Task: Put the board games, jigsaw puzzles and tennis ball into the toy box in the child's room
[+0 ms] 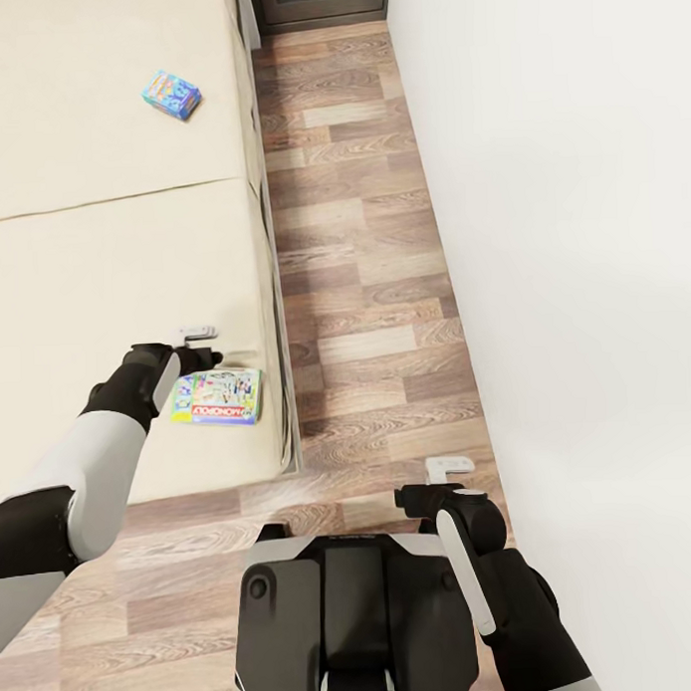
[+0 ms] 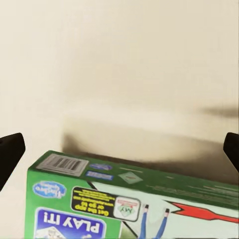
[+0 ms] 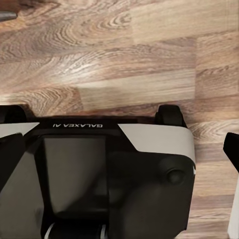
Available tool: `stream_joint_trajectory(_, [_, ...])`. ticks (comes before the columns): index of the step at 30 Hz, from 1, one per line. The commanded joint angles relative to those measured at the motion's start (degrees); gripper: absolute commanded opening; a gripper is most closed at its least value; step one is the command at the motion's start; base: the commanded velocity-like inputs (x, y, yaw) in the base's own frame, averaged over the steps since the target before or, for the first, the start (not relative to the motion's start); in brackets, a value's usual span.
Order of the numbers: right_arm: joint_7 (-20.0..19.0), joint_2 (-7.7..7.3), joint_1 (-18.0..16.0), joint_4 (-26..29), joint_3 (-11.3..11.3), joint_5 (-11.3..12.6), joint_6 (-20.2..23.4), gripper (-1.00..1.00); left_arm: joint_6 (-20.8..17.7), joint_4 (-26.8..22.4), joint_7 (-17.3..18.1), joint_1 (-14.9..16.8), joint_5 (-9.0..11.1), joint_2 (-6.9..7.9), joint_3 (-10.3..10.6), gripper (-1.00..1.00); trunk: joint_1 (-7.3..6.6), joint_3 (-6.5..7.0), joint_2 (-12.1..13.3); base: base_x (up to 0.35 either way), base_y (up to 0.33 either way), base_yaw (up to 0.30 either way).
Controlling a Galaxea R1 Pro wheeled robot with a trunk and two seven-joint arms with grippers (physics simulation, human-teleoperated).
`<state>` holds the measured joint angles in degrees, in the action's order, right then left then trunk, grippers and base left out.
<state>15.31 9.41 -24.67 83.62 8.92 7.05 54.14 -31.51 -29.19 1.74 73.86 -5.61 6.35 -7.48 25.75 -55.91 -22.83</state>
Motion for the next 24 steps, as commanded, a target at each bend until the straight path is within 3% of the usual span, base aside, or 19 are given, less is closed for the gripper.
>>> stream_joint_trajectory(1, [0.56, 0.00, -0.02, 0.05, 0.05, 0.60, 0.17, 1.00, -0.05, -0.08, 0.19, 0.00, -0.55, 0.09, -0.26, 1.00, 0.03, -0.15, -0.09, 0.000, 0.000, 0.000])
stream_joint_trajectory(9, [0.52, 0.00, -0.02, 0.05, 0.05, 0.59, 0.10, 1.00, 0.33, -0.08, 0.19, -0.01, -0.62, 0.35, 0.10, 1.00, 0.03, -0.58, -0.09, 0.000, 0.000, 0.000])
stream_joint_trajectory(16, [0.51, 0.00, -0.02, 0.05, 0.05, 0.57, 0.09, 1.00, 0.40, -0.08, 0.14, -0.02, -0.67, 0.40, 1.69, 1.00, 0.03, -0.64, -0.09, -0.003, 0.000, 0.000])
stream_joint_trajectory(24, [0.51, 0.00, -0.02, 0.05, 0.05, 0.59, 0.09, 1.00, 0.45, -0.08, 0.11, -0.03, -0.64, 0.40, 2.17, 1.00, 0.03, -0.65, -0.09, -0.127, -0.064, 0.000])
